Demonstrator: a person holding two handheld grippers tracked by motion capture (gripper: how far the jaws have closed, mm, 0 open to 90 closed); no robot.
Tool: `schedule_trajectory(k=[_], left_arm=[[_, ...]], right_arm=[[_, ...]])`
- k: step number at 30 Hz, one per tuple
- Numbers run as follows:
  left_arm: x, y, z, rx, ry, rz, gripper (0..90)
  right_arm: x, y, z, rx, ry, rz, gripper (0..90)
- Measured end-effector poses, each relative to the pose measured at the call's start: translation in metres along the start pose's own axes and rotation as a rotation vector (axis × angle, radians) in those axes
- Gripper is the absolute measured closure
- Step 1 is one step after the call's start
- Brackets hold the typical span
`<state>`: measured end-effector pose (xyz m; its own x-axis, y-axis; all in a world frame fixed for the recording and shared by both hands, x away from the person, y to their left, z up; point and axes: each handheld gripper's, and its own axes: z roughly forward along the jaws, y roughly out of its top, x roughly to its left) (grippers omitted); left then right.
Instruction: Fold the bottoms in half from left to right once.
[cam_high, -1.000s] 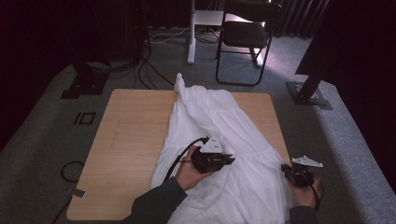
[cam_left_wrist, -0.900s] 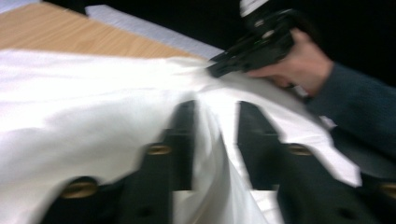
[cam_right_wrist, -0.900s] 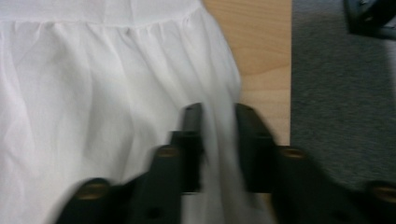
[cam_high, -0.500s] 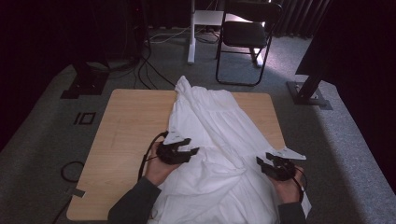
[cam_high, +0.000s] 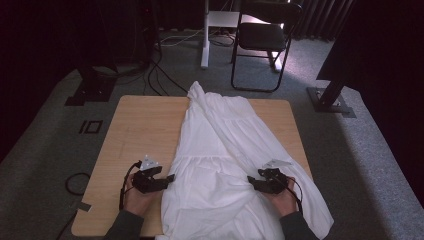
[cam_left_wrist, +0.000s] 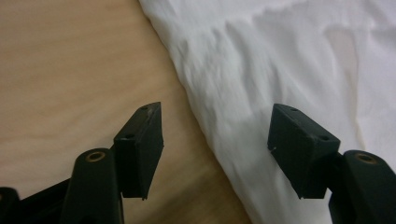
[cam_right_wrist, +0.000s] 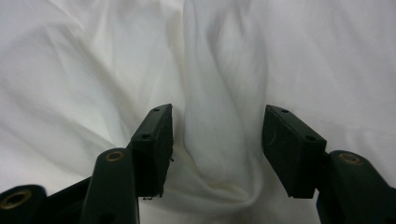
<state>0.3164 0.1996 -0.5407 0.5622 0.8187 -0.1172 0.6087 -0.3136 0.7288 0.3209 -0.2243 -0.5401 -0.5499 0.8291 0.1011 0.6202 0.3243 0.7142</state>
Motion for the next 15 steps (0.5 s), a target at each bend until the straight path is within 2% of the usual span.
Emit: schedule_trajectory(k=[1, 3, 6, 7, 8, 10, 11, 13, 15], left_arm=[[-0.002, -0.001, 0.004, 0.016, -0.001, 0.010, 36.3], [-0.006, -0.003, 0.012, 0.048, -0.011, 0.011, 36.7], [-0.012, -0.001, 0.016, 0.044, -0.034, 0.030, 41.0], [-0.014, 0.000, 0.016, 0.048, -0.053, 0.035, 45.7], [-0.016, 0.000, 0.017, 0.053, -0.069, 0.050, 55.9], [-0.022, 0.001, 0.019, 0.067, -0.060, 0.086, 77.4], [-0.022, 0.002, 0.018, 0.065, -0.054, 0.085, 83.8], [-0.019, 0.006, 0.012, 0.048, -0.037, 0.070, 87.3], [-0.014, 0.013, -0.002, 0.015, -0.008, 0.051, 87.7]], right_arm=[[0.000, 0.000, 0.003, 0.020, 0.003, 0.004, 50.4], [0.002, -0.001, 0.006, 0.041, 0.028, -0.009, 68.1], [0.006, 0.002, -0.001, 0.028, 0.003, -0.052, 84.2], [0.006, 0.003, -0.004, 0.011, -0.001, -0.059, 85.1], [0.007, 0.005, -0.008, -0.005, -0.007, -0.064, 85.6], [0.007, 0.009, -0.017, -0.036, -0.025, -0.070, 85.8], [0.007, 0.011, -0.022, -0.056, -0.028, -0.070, 85.8], [0.006, 0.016, -0.032, -0.096, -0.040, -0.070, 85.8], [0.005, 0.022, -0.043, -0.134, -0.043, -0.066, 85.9]])
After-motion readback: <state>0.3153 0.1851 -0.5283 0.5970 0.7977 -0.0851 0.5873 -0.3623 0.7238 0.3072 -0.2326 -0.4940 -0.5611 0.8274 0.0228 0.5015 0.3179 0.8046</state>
